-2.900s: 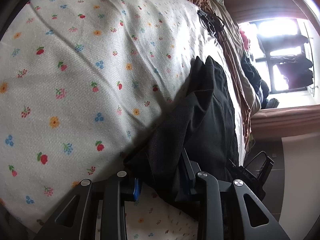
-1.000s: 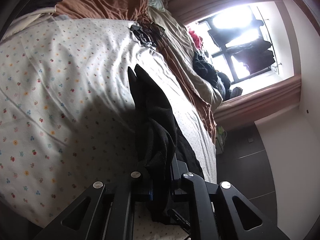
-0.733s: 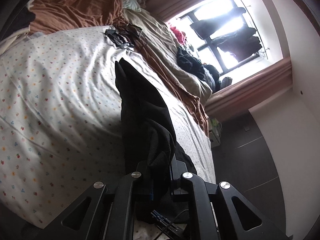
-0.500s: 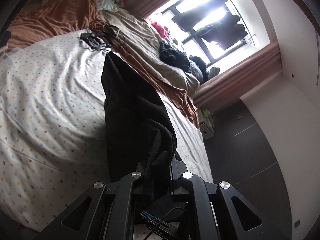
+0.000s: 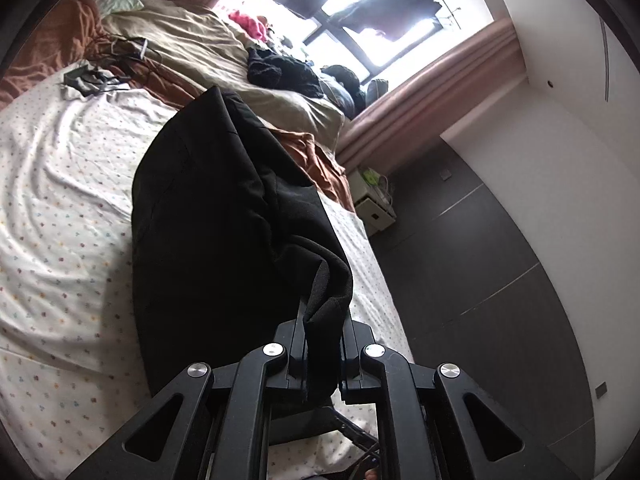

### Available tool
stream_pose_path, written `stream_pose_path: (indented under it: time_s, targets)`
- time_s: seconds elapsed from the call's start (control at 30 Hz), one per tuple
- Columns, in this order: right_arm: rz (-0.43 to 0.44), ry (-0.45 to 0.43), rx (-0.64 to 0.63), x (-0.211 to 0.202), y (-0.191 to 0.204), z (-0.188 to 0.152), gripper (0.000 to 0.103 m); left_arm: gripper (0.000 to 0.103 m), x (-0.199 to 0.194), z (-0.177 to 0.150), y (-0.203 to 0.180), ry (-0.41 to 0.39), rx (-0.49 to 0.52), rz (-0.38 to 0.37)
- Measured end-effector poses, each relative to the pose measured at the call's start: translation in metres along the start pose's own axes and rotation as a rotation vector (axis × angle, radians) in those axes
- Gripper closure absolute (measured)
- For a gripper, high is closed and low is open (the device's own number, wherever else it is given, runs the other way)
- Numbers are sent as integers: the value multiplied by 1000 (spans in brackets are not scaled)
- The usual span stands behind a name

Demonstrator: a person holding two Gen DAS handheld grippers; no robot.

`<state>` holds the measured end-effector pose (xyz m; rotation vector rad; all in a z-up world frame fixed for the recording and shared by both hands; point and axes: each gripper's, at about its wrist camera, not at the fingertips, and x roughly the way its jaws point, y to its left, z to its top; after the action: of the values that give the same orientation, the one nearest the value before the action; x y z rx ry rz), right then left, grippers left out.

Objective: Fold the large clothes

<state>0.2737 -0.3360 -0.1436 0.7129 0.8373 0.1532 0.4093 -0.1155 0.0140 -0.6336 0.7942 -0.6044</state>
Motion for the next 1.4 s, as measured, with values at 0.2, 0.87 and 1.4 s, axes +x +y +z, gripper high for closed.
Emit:
stream_pose_path:
  time_s: [0.2, 0.87, 1.4]
  targets:
    - [-49, -75, 80, -45, -41, 4, 84, 94, 53, -6, -12, 88, 14, 0]
    - [-93, -56, 125, -65, -79, 9, 49, 72, 178, -84, -13, 478, 99, 15]
    - [-87, 5, 95, 5, -35, 20, 36, 41, 31, -50, 122, 242, -44, 234]
